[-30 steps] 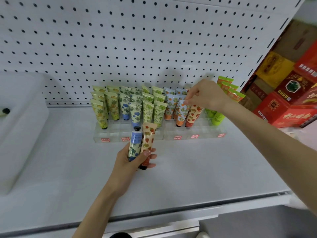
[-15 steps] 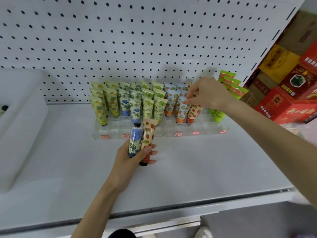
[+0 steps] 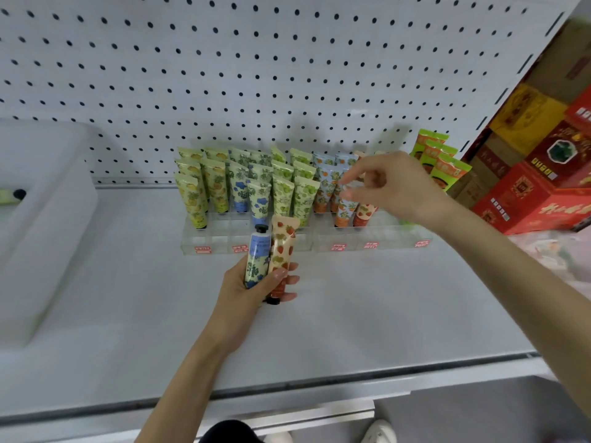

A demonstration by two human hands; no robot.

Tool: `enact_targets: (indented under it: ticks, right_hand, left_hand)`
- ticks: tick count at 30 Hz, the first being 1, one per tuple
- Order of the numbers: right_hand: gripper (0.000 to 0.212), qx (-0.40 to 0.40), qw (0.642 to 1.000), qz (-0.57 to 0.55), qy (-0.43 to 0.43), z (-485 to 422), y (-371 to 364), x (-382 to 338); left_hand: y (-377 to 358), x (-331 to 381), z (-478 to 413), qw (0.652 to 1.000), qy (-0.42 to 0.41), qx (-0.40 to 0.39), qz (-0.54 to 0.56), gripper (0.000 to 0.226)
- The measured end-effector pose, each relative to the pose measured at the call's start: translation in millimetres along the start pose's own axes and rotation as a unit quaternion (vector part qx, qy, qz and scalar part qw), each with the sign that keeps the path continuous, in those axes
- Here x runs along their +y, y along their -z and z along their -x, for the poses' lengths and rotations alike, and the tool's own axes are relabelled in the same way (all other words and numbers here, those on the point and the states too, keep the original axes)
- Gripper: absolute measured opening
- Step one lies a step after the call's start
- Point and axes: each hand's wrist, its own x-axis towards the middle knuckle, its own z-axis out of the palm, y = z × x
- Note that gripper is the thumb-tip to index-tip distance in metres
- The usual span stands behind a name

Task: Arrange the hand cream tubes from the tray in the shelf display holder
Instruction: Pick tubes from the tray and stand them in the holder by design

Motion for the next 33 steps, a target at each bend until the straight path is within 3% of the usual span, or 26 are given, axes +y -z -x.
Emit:
enact_targets:
  ticks: [6, 11, 15, 19, 22, 27, 33]
  right_hand:
    - [0.020, -0.124, 0.983, -0.129, -0.039, 26.5, -46.6, -12.0]
    - [0.006, -0.154, 0.971, -0.180, -0.043, 28.3, -61.1, -19.6]
    - [0.008, -0.179, 0.976, -0.118, -0.020, 25.1, -50.6, -21.8]
    - [0.014, -0.241, 0.970, 0.011, 0.011, 20.3, -30.0, -31.3]
    - [0.020, -0.214, 0.974, 0.056, 0.039, 19.3, -10.4, -34.3]
    - [0.009, -0.078, 0.994, 0.079, 0.007, 24.9, 49.0, -15.4]
    - [0.013, -0.028, 0.978, 0.209, -0.006, 21.7, 82.6, 10.3]
  left_hand:
    - [1.4, 1.3, 2.2, 0.999, 0.008, -0.034, -0.004, 0.032]
    - [3.1, 1.4, 2.2, 0.998, 0.008, -0.060, -0.012, 0.032]
    - [4.1, -1.5, 0.9, 0.997, 0.005, -0.073, -0.015, 0.028]
    - [2.8, -3.3, -0.5, 0.998, -0.001, -0.069, -0.004, 0.032]
    - [3.5, -5.1, -1.5, 0.998, -0.012, -0.062, -0.002, 0.028]
    - [-3.1, -2.2, -2.5, 0.998, -0.030, -0.029, -0.040, 0.034]
    - [-43.9, -14.9, -9.5, 0.995, -0.065, -0.005, -0.075, 0.024]
